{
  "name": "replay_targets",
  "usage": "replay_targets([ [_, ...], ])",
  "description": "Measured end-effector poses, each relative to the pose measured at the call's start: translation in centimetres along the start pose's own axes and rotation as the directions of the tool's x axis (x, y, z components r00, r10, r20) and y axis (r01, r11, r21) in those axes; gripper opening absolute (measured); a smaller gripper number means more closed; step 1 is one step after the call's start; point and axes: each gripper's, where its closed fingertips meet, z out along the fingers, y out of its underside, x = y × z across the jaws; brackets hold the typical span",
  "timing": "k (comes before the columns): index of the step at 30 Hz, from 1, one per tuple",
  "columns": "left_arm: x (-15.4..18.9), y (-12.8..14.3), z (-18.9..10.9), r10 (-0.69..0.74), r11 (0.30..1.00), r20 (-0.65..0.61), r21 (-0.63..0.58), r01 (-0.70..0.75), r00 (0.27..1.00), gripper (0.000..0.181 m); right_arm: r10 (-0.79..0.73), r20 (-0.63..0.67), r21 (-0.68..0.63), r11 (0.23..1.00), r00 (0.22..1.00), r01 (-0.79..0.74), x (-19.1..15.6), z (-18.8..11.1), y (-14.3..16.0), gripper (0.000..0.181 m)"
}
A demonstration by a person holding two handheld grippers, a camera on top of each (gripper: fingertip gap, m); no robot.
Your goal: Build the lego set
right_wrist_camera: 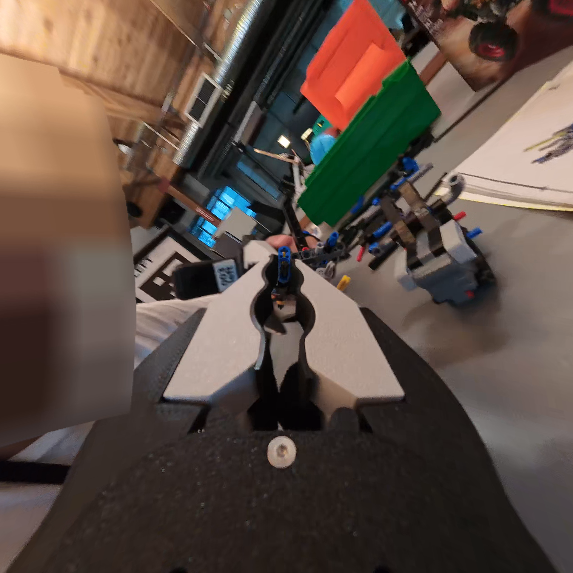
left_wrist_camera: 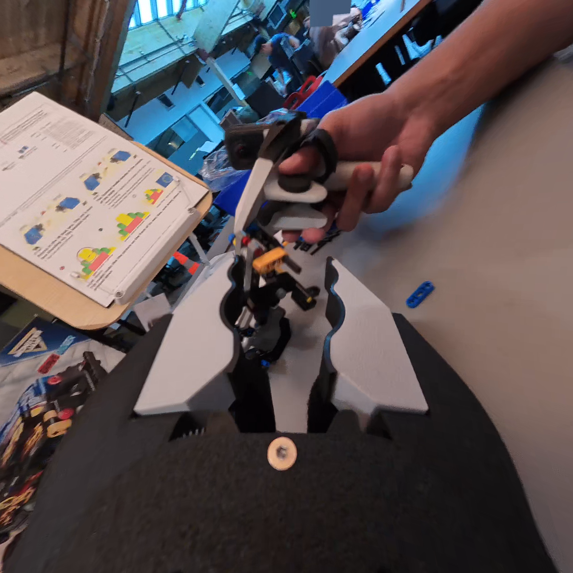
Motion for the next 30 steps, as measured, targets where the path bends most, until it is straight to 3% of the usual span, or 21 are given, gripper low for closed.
replay_targets([
  [4,0.7,0.3,0.2,0.004,1.0,-0.034,-0.027,-0.005,0.999,0.055,-0.158,-0.104,-0.143,0.979,0.982,0.143,1.1,0.0,1.4,0.006],
  [8,1.4,0.6,0.2,0.037,0.998,-0.081,-0.055,-0.041,0.996,0.052,-0.216,-0.103,-0.263,0.947,0.971,0.183,0.8,-0.1,2.6,0.006],
  [17,1.6,2.2,0.5,0.304,0.925,-0.062,-0.218,-0.31,0.951,0.059,-0.479,-0.098,-0.432,0.81,0.872,0.396,-0.1,0.3,4.8,0.006],
  [23,2.7,2.5,0.7,0.339,0.913,-0.085,-0.212,-0.349,0.937,0.047,-0.489,-0.035,-0.464,0.78,0.872,0.419,-0.7,1.1,6.4,0.006],
  [30,1.9,2.8,1.0,0.302,0.921,-0.038,-0.248,-0.302,0.953,0.046,-0.489,-0.065,-0.43,0.8,0.87,0.418,-0.4,0.9,5.4,0.007],
])
